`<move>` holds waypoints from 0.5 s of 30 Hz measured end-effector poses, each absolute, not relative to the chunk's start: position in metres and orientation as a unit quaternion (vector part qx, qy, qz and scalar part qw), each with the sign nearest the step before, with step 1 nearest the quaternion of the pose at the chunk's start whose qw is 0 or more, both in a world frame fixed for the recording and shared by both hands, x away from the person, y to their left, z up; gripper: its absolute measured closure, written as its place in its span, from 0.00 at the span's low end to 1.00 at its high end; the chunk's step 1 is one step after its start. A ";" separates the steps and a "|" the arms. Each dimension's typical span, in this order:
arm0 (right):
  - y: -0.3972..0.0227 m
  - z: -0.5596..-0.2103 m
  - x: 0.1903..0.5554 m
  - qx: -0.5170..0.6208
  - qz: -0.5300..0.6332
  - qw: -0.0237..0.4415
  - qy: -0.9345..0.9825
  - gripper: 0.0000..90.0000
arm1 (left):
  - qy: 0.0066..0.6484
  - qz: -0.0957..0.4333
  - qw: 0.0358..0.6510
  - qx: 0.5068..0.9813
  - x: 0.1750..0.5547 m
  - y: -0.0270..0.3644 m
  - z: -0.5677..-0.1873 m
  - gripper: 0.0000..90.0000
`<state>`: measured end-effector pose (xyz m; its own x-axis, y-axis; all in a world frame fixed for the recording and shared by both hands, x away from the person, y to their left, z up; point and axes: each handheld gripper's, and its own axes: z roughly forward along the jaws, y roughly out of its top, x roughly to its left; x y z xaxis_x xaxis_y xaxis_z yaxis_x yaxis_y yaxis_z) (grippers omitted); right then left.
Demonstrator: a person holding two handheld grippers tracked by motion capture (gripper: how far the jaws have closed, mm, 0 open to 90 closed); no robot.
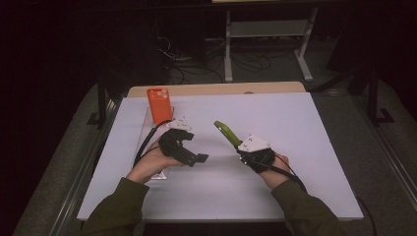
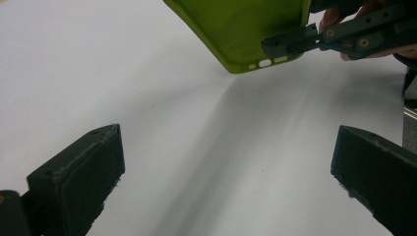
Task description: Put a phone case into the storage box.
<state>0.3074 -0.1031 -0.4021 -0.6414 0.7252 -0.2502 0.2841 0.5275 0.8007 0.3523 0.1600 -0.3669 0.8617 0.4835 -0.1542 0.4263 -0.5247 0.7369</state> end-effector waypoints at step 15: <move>-0.116 -0.401 0.319 0.401 0.425 0.179 0.792 0.84 | 0.279 0.053 0.442 0.851 0.353 0.155 -0.364 0.00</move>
<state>0.3189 -0.1162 -0.4005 -0.6149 0.7865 0.0574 0.4823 0.3174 0.8165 0.3530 0.1552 -0.3636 0.8383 0.5221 -0.1574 0.4285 -0.4523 0.7821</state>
